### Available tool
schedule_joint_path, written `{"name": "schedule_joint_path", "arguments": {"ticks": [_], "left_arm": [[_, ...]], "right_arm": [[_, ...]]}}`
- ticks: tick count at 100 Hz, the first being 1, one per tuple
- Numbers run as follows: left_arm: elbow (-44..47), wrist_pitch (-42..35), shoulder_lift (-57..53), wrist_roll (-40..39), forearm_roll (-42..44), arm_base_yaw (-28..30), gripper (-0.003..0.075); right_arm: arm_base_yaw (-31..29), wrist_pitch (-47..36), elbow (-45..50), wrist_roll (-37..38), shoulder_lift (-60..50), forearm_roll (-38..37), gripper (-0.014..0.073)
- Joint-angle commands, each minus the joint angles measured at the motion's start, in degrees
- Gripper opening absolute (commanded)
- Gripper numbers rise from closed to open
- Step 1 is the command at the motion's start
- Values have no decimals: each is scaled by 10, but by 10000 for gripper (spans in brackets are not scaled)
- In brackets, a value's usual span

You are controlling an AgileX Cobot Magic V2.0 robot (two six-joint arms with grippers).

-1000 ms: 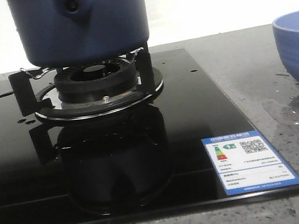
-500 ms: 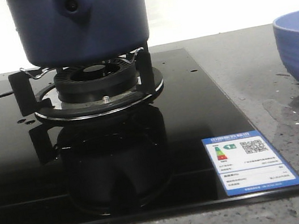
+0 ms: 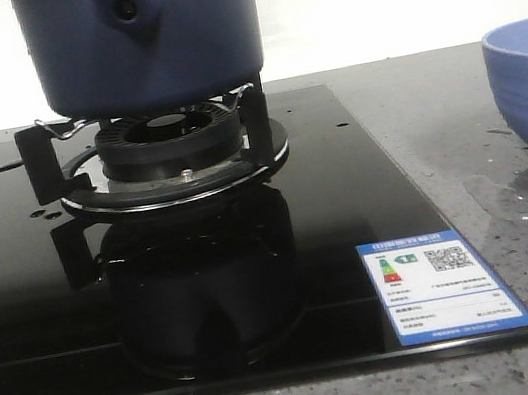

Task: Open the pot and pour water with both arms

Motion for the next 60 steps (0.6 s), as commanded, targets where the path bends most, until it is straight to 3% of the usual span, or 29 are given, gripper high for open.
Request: {"name": "schedule_joint_path", "arguments": {"ticks": [1,7,12,22,31,41,60], "left_arm": [[-13,-21,12,-3,91,1,-20],[-12,-20,12,-41,216,1,-20],[-10,-36,12,-130,329,1,-20],[13,-75,12,-419,607,1,-20],[44,-79,12,-611,817,6,-20],[78,-52,12,-696,866,36,-20],[140,-24,12,-705,870,139,-20]], "right_arm": [[2,-41,-12,-7,8,2,-63],[2,-41,-12,-7,8,2,-63],[2,-41,-12,-7,8,2,-63],[2,-41,-12,-7,8,2,-63],[2,-41,-12,-7,8,2,-63],[2,-41,-12,-7,8,2,-63],[2,-41,-12,-7,8,2,-63]]}}
